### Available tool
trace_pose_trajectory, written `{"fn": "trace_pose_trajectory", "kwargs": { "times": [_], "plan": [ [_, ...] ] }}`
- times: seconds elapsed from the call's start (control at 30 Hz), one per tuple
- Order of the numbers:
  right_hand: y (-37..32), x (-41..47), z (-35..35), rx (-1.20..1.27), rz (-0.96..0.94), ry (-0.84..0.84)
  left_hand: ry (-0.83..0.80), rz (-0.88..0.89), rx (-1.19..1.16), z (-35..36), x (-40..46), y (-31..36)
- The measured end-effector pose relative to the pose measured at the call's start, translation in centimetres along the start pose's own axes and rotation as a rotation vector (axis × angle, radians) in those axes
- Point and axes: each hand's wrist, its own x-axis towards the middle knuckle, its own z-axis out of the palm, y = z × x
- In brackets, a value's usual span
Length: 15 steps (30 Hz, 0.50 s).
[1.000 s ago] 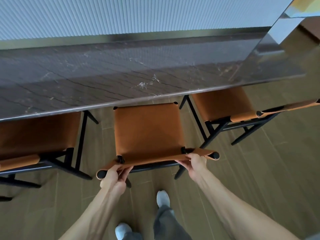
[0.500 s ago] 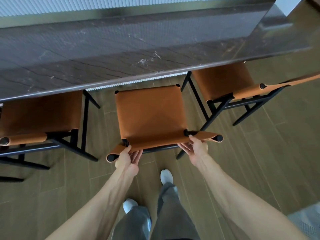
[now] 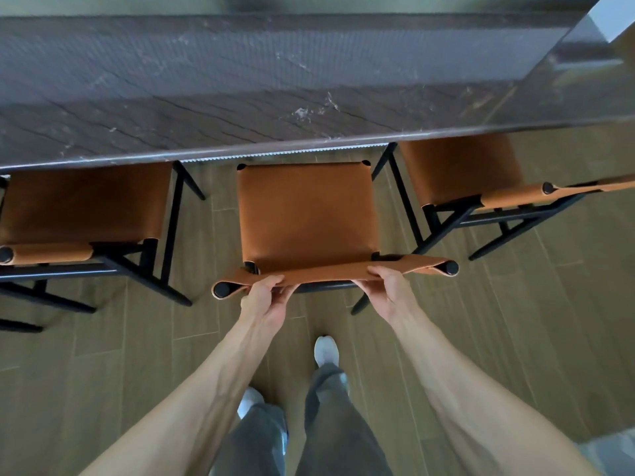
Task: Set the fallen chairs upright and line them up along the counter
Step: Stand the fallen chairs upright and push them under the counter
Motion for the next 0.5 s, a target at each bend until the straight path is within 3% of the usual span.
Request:
{"fn": "trace_pose_trajectory", "kwargs": {
  "times": [0.5],
  "plan": [
    [-6.4, 7.9, 7.5, -0.052, 0.022, -0.004, -0.047, 0.052, -0.019, 9.1, 6.0, 2.4]
  ]
}}
